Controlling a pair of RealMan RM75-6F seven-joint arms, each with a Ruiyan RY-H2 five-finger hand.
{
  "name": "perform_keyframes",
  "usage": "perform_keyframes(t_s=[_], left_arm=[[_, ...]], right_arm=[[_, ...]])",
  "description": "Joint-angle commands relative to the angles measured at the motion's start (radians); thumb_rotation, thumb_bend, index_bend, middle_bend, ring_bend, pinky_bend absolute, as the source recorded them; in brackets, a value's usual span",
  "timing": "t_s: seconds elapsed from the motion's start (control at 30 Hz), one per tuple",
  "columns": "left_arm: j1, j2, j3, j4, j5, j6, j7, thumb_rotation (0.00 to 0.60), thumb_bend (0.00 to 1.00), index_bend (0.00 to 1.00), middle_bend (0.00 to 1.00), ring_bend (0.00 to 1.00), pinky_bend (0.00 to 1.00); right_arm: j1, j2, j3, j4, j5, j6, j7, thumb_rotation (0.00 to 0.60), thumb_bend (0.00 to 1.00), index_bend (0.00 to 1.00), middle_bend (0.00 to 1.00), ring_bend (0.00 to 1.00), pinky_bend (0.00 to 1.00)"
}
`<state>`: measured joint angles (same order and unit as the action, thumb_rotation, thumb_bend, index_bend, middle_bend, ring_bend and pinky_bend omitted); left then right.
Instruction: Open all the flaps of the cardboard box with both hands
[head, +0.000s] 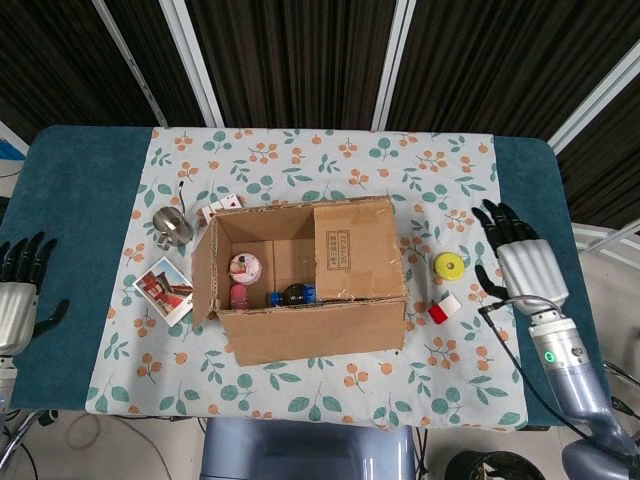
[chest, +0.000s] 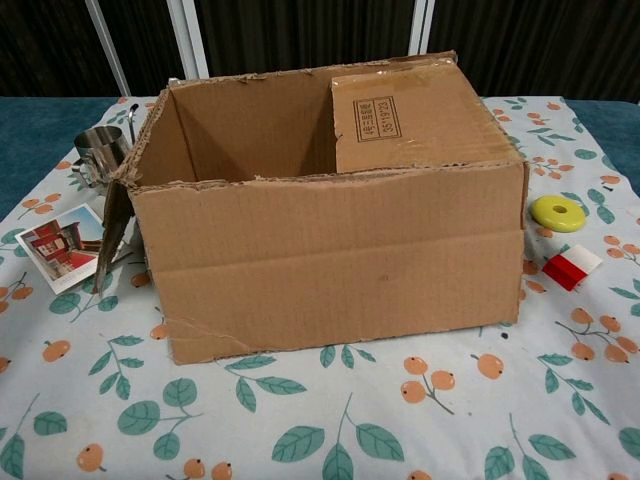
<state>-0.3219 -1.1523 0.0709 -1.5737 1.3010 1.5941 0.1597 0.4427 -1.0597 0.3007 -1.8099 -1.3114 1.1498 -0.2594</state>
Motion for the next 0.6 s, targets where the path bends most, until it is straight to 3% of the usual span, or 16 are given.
perform_keyframes(t_s=[0.03, 0.3, 0.43, 0.6], left_arm=[[0.024, -0.034, -0.014, 0.044, 0.016, 0.003, -0.048, 0.600, 0.26, 0.00, 0.00, 0.00, 0.01], [0.044, -0.044, -0.057, 0.092, 0.022, -0.008, -0.136, 0.600, 0.26, 0.00, 0.00, 0.00, 0.01], [0.051, -0.044, -0.069, 0.100, 0.023, -0.023, -0.156, 0.600, 0.26, 0.00, 0.00, 0.00, 0.01], [0.058, -0.041, -0.082, 0.103, 0.022, -0.045, -0.170, 0.600, 0.26, 0.00, 0.00, 0.00, 0.01]], right_arm=[[0.125, 0.031, 0.041, -0.034, -0.007, -0.131, -0.070, 0.600, 0.50, 0.02, 0.00, 0.00, 0.23], [0.356, -0.058, 0.098, 0.020, 0.033, -0.307, -0.170, 0.600, 0.63, 0.11, 0.06, 0.05, 0.23], [0.471, -0.114, 0.111, 0.068, 0.045, -0.395, -0.206, 0.600, 0.82, 0.27, 0.19, 0.14, 0.26], [0.607, -0.181, 0.092, 0.136, 0.017, -0.520, -0.226, 0.600, 0.98, 0.37, 0.28, 0.21, 0.27]])
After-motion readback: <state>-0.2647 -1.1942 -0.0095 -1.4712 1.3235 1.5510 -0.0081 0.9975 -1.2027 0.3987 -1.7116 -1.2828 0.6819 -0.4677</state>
